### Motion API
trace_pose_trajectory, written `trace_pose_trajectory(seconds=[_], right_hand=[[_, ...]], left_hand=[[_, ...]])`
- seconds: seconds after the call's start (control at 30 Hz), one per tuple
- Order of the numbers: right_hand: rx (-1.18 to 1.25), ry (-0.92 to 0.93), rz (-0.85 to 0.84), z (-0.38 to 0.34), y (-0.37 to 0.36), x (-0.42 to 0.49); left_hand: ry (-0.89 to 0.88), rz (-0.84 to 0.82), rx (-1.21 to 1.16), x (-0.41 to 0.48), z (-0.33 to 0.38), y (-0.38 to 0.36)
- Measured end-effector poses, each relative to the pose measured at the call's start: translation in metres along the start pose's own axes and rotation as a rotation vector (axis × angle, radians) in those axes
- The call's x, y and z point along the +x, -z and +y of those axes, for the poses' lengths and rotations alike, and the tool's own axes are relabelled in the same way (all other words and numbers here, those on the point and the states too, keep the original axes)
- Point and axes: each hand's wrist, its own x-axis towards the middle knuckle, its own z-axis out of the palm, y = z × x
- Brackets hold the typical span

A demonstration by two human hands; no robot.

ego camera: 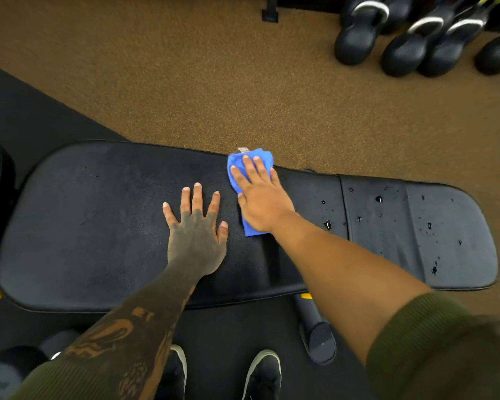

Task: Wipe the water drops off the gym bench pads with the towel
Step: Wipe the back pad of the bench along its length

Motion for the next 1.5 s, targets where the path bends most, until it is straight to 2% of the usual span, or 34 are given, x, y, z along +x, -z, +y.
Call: trace_pose_trajectory(seconds=[0.17, 0.3, 0.37, 0.6, 0.87, 1.1, 1.33, 1.5], right_hand=[[0.013, 0.022, 0.055, 0.017, -0.010, -0.030], [0.043, -0.174, 0.083, 0.039, -0.007, -0.033], [0.026, -0.216, 0.075, 0.036, -0.006, -0.026], [0.023, -0.049, 0.057, 0.020, -0.016, -0.060], [0.059, -0.255, 0.088, 0.036, -0.015, -0.057], [0.051, -0.086, 0.056, 0.032, -0.019, -0.087], [0.070, -0.250, 0.088, 0.052, -0.020, -0.086], [0.064, -0.189, 0.072, 0.041, -0.023, -0.095]], left_hand=[[-0.009, 0.007, -0.004, 0.002, -0.002, 0.000], [-0.013, -0.002, 0.007, 0.000, -0.002, 0.000], [-0.020, 0.005, -0.001, 0.000, 0.000, 0.000], [-0.089, 0.032, -0.040, -0.002, 0.014, 0.000], [-0.112, 0.016, -0.016, -0.002, 0.021, -0.005], [-0.102, -0.011, -0.034, -0.001, 0.029, 0.000], [-0.125, -0.006, -0.085, -0.002, 0.043, -0.001], [-0.116, 0.000, -0.092, 0.000, 0.049, -0.005]])
